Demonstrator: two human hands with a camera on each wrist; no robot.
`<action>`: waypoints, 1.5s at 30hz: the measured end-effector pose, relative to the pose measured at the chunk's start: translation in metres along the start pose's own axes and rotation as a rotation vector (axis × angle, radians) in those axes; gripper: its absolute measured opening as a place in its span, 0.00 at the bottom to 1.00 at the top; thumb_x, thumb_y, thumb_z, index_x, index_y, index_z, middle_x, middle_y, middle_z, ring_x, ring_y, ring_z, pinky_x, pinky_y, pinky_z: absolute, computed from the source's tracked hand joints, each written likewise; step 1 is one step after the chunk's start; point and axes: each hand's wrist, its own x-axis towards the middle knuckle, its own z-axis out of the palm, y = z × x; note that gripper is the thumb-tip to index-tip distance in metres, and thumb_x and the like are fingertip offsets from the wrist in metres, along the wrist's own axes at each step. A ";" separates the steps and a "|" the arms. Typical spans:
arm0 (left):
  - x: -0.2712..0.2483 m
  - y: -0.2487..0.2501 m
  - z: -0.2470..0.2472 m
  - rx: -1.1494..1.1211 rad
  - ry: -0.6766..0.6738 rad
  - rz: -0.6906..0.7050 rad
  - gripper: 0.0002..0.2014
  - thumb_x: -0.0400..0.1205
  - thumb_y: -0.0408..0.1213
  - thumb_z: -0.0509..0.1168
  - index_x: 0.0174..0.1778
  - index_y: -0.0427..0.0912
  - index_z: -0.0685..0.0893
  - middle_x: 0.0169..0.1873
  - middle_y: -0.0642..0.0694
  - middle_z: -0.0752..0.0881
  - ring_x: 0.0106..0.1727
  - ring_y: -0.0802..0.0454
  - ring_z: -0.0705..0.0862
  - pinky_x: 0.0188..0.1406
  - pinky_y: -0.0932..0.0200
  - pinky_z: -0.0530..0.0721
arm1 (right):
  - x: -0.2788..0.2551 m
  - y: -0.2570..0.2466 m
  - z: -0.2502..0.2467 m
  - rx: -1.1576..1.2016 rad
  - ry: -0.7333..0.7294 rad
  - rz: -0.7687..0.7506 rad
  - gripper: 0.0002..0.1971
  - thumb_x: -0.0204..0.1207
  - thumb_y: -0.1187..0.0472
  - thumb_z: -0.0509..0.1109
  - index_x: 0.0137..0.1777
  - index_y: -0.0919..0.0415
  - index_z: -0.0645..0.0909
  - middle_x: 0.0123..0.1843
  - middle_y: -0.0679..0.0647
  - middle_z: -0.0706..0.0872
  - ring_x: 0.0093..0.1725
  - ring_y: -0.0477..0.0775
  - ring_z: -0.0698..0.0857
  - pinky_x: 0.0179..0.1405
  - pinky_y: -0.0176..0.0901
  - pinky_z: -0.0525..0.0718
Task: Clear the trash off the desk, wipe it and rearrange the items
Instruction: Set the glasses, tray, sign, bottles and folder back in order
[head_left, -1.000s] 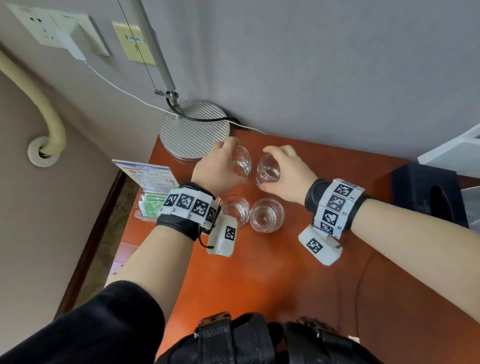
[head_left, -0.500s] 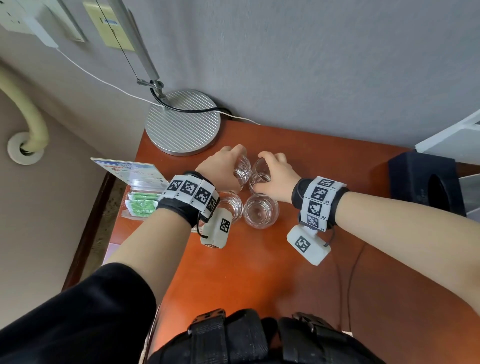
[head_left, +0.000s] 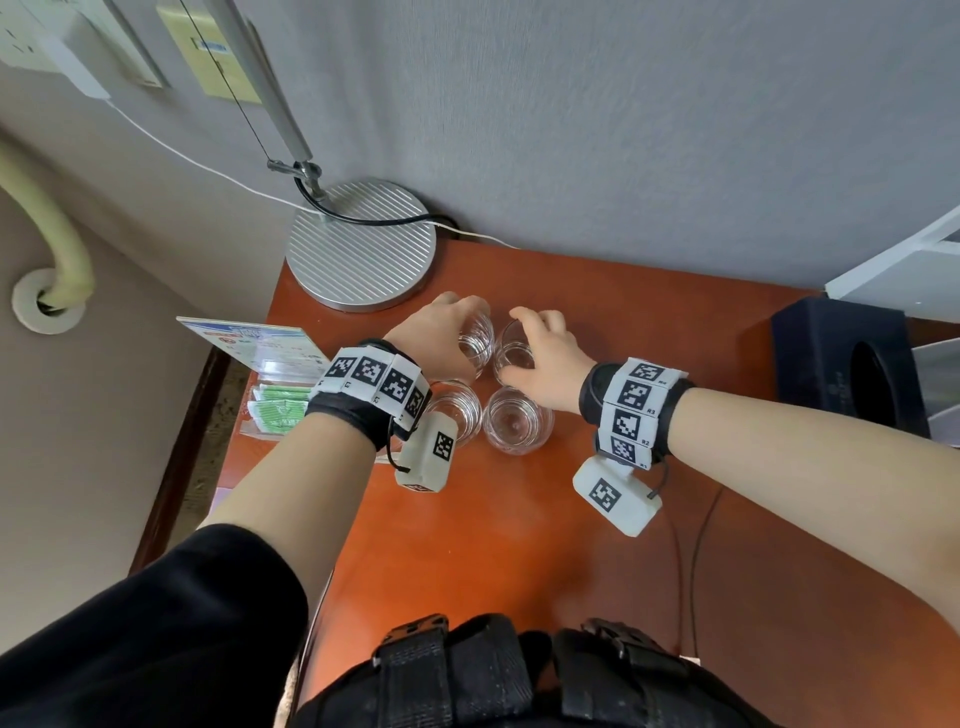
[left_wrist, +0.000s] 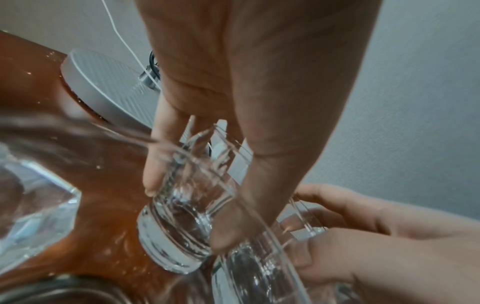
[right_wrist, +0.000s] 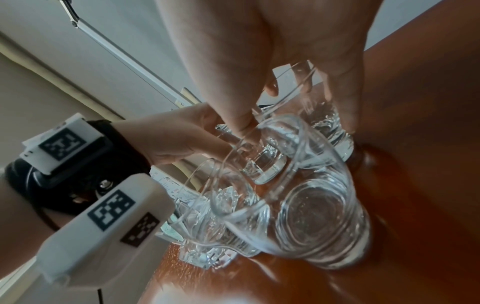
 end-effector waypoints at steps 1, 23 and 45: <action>0.000 -0.001 0.000 -0.002 -0.002 -0.001 0.40 0.66 0.33 0.74 0.74 0.56 0.67 0.62 0.50 0.70 0.53 0.52 0.78 0.39 0.61 0.79 | 0.000 0.000 0.000 -0.002 0.001 -0.002 0.36 0.77 0.54 0.67 0.81 0.50 0.54 0.78 0.58 0.56 0.75 0.64 0.62 0.71 0.53 0.67; -0.010 -0.004 0.000 0.004 -0.045 0.021 0.41 0.75 0.51 0.70 0.81 0.60 0.55 0.78 0.47 0.63 0.71 0.51 0.72 0.64 0.59 0.73 | -0.012 0.006 -0.018 -0.055 -0.088 0.004 0.43 0.79 0.44 0.65 0.84 0.57 0.44 0.85 0.59 0.51 0.81 0.58 0.63 0.75 0.46 0.65; -0.025 0.012 -0.003 0.000 0.111 -0.030 0.41 0.80 0.54 0.64 0.83 0.47 0.51 0.83 0.44 0.52 0.83 0.45 0.55 0.80 0.46 0.61 | -0.019 -0.003 -0.024 -0.122 -0.004 -0.050 0.42 0.80 0.40 0.62 0.85 0.55 0.43 0.86 0.58 0.50 0.83 0.58 0.55 0.81 0.53 0.59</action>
